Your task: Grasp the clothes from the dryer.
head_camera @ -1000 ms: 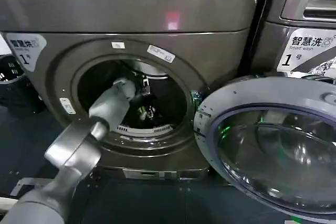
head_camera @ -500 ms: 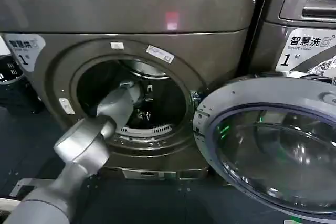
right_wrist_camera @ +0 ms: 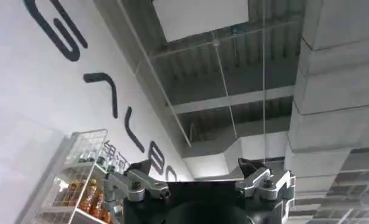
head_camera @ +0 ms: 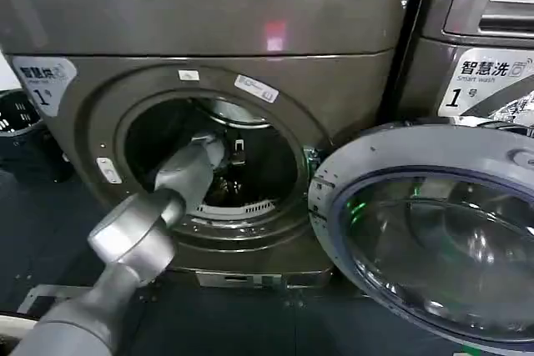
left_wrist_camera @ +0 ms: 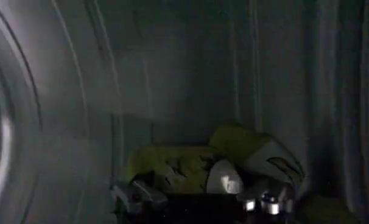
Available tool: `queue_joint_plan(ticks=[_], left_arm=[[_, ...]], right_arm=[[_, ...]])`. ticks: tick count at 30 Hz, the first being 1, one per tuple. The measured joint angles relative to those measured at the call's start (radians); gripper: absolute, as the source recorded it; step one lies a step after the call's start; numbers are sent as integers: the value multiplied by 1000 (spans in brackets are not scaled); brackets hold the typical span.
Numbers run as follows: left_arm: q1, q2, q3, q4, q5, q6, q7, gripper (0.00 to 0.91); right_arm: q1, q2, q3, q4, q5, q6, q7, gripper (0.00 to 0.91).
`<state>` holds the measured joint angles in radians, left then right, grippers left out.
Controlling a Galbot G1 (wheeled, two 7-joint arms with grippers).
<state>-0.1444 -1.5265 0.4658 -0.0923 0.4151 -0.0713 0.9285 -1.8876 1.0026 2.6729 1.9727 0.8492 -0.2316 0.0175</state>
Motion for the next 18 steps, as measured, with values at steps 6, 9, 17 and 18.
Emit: queue_joint_plan(ticks=[6, 9, 17, 18], left_arm=[[-12, 6, 3, 0, -27, -26, 33, 0], [-18, 6, 4, 0, -37, -37, 41, 0], [-23, 8, 3, 1, -64, -58, 51, 0], [-25, 8, 2, 0, -66, -59, 54, 0]], right_arm=[[2, 1, -1, -3, 0, 3, 1, 907], [4, -1, -2, -4, 0, 4, 2, 907], [5, -6, -4, -7, -1, 4, 2, 907], [5, -6, -4, -7, -1, 4, 3, 907]])
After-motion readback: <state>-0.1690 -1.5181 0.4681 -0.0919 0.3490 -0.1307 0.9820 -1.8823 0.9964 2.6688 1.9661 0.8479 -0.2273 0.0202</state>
